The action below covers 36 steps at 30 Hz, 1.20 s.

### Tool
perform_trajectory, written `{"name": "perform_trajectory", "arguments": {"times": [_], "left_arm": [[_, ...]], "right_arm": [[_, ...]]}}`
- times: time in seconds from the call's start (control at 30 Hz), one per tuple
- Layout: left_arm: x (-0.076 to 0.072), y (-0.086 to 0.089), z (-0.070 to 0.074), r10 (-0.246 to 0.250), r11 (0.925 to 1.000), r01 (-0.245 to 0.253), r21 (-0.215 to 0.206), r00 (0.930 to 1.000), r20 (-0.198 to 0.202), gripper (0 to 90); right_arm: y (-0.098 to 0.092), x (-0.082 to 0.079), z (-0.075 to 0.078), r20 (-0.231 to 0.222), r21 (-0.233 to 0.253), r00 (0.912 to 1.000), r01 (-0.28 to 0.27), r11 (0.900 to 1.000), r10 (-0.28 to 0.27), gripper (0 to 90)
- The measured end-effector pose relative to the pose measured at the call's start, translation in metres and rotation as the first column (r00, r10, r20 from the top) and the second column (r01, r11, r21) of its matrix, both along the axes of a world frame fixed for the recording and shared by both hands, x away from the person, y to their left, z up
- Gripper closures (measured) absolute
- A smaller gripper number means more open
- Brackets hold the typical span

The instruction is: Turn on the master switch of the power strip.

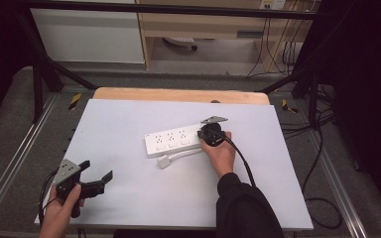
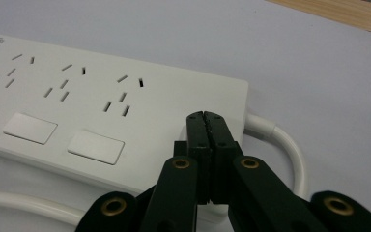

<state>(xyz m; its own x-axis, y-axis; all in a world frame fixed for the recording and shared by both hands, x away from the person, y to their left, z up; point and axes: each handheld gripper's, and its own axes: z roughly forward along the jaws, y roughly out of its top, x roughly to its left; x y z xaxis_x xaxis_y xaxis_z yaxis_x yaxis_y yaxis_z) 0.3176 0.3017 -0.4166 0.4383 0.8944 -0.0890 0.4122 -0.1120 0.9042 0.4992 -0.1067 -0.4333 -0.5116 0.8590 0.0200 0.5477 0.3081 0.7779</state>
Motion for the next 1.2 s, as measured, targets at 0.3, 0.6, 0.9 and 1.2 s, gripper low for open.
{"name": "perform_trajectory", "arguments": {"times": [0.3, 0.6, 0.9, 1.2], "left_arm": [[0.0, 0.0001, 0.0, 0.0, 1.0, 0.0, 0.0, 1.0, -0.001, 6.6], [0.0, 0.0, 0.0, 0.001, 1.0, -0.001, 0.002, 1.0, 0.0, 6.6], [-0.0001, 0.0002, 0.0, 0.001, 1.0, -0.001, 0.004, 1.0, 0.0, 6.6], [0.0001, -0.0004, -0.0004, 0.0, 1.0, 0.0, 0.003, 1.0, -0.002, 6.6]], "right_arm": [[0.0025, -0.0003, -0.0016, 0.004, 0.009, 1.0, -0.003, 1.0, 0.003, 90.0], [0.0025, -0.0006, -0.0021, 0.01, 0.008, 0.9999, -0.004, 1.0, 0.004, 90.0], [0.0018, -0.0006, -0.0031, 0.02, 0.006, 0.9998, -0.006, 1.0, 0.006, 90.0], [0.0006, -0.0015, -0.005, 0.026, 0.025, 0.9997, -0.001, 1.0, 0.001, 90.0]]}}
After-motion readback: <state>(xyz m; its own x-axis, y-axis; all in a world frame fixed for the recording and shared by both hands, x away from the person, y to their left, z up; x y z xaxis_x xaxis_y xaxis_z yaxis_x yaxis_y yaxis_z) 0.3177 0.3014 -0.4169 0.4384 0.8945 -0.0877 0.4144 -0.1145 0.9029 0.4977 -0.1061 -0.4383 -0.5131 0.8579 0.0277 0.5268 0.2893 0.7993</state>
